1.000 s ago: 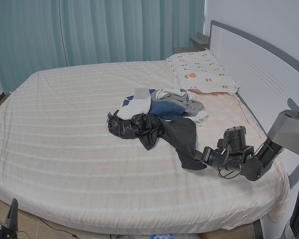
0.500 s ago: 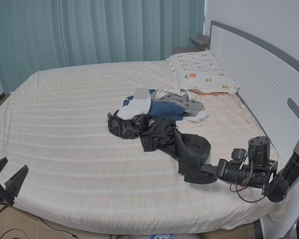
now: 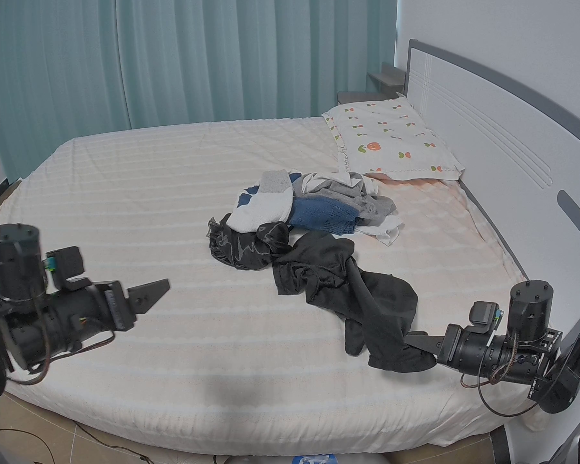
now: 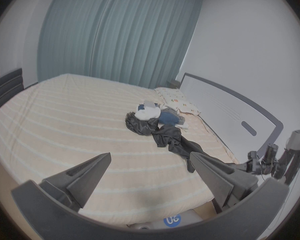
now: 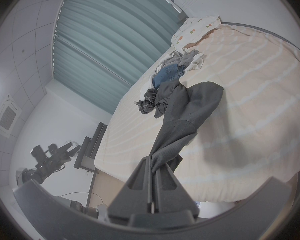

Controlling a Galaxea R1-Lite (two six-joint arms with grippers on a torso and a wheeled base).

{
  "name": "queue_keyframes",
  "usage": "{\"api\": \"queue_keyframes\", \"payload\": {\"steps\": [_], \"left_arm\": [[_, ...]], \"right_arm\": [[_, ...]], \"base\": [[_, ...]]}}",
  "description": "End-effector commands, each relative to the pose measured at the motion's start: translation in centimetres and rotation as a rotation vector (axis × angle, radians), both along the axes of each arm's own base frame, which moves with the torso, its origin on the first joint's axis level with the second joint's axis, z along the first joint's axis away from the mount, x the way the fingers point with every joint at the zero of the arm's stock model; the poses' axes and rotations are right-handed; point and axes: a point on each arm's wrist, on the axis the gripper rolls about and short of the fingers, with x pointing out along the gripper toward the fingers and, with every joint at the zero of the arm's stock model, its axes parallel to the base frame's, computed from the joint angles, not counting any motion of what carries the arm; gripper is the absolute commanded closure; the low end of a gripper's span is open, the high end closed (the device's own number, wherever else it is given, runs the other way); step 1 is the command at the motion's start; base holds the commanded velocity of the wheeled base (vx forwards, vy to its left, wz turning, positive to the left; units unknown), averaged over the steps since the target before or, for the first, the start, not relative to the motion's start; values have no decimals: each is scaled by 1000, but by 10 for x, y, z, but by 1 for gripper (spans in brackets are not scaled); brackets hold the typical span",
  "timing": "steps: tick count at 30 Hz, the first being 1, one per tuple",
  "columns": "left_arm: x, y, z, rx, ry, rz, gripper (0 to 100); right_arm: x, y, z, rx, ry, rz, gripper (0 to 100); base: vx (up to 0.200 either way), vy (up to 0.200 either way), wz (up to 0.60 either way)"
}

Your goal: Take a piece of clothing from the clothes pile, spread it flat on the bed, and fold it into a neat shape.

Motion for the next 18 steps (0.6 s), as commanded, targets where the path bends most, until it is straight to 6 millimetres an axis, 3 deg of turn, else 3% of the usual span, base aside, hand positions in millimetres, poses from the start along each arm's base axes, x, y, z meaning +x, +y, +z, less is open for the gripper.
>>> {"api": "queue_keyframes", "payload": {"steps": [1,12,18], "left_arm": [[137,-119,-116,-52,274,-18,0],[205,-167,-164,-145,327,21,0],[227,-186,-178,-179,319,24,0]], "right_arm": [[-32,-19,-3,8,4,-20,100],[-30,-25,0,-1,-17,-73,100],[-31,-25,0,-2,-21,-75,100]], "base": [[0,0,0],[0,0,0],[0,0,0]]}}
